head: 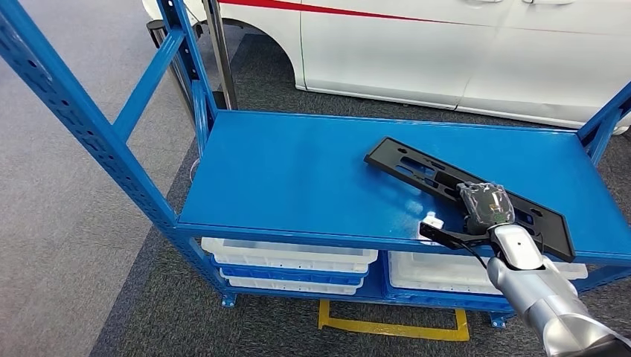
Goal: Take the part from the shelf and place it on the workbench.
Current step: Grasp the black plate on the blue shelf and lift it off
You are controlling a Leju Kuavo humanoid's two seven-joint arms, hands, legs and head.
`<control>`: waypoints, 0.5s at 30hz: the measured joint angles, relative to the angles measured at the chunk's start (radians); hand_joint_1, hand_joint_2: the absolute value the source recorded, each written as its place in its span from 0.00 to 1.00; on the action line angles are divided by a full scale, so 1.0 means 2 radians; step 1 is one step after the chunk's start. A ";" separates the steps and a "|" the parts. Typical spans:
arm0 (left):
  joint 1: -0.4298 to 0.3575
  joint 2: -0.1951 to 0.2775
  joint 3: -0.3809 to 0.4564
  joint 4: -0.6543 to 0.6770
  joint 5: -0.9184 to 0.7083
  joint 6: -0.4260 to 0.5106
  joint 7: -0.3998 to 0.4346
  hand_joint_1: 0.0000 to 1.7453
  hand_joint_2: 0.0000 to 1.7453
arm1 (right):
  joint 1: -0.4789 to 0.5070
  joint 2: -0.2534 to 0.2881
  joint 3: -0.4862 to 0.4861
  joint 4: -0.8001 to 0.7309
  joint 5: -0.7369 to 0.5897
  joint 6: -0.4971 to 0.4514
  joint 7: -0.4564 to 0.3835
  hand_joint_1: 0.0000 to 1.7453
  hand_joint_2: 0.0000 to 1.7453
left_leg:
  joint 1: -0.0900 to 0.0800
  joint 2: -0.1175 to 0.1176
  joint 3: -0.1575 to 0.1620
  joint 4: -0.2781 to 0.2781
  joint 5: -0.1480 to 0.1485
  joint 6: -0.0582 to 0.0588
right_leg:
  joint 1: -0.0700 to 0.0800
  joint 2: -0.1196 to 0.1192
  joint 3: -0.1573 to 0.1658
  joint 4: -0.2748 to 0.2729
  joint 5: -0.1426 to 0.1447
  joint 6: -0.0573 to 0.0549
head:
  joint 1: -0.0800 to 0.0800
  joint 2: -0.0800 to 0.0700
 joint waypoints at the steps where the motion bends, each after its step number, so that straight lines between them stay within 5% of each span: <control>1: 0.000 0.000 0.000 0.000 0.000 0.000 0.000 0.00 1.00 | 0.000 0.000 0.000 0.000 0.000 0.000 0.000 1.00 1.00 | 0.000 0.000 0.000 0.000 0.000 0.000 | 0.000 0.000 0.000 0.000 0.000 0.000 | 0.000 0.000; 10: 0.001 0.001 -0.001 0.000 0.002 -0.002 -0.004 0.00 1.00 | 0.021 -0.006 -0.007 -0.038 -0.024 -0.037 -0.034 1.00 1.00 | 0.000 0.000 0.000 0.000 0.000 0.000 | 0.000 0.000 0.000 0.000 0.000 0.000 | 0.000 0.000; 15: 0.003 0.003 -0.001 0.000 0.005 -0.004 -0.009 0.00 1.00 | 0.058 -0.036 -0.019 -0.168 -0.027 -0.046 -0.037 1.00 1.00 | 0.000 0.001 0.002 -0.008 0.007 0.009 | -0.003 0.001 -0.002 0.003 -0.004 0.008 | 0.000 0.000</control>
